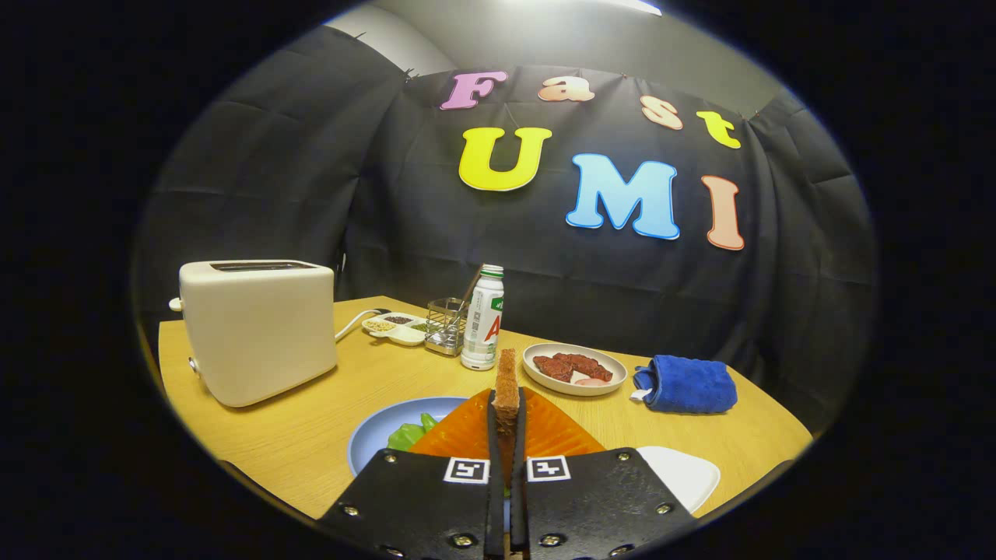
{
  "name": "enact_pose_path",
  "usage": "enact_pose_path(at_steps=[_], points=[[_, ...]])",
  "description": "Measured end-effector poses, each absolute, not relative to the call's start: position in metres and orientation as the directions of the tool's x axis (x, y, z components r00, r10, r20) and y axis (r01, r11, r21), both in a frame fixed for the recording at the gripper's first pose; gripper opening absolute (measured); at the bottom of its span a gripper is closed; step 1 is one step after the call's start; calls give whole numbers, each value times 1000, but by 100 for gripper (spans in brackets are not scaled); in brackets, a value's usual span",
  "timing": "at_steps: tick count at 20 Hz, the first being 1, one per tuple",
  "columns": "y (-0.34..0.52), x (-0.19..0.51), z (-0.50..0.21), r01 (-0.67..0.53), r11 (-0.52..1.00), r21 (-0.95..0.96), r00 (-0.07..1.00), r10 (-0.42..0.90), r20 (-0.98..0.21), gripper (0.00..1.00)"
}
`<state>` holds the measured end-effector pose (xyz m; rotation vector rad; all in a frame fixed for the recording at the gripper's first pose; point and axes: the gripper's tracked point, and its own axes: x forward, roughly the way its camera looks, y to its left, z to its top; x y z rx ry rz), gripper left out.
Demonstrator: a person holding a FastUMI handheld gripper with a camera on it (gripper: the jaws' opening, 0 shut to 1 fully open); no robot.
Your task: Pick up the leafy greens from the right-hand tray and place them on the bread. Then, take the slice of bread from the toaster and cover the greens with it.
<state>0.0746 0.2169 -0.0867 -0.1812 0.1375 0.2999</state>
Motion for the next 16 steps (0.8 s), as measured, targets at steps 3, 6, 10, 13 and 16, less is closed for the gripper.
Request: enact_pose_path(at_steps=[3, 6, 10, 13, 16], points=[[226, 70, -92, -344, 935, -86, 925, 322, -200, 3], [232, 68, -98, -371, 929, -7, 902, 358, -240, 3], [239, 65, -103, -392, 912, 118, 864, 409, -294, 3], [247, 62, -114, -419, 891, 173, 826, 453, -334, 4], [256, 58, -131, -431, 875, 220, 785, 484, -387, 4]])
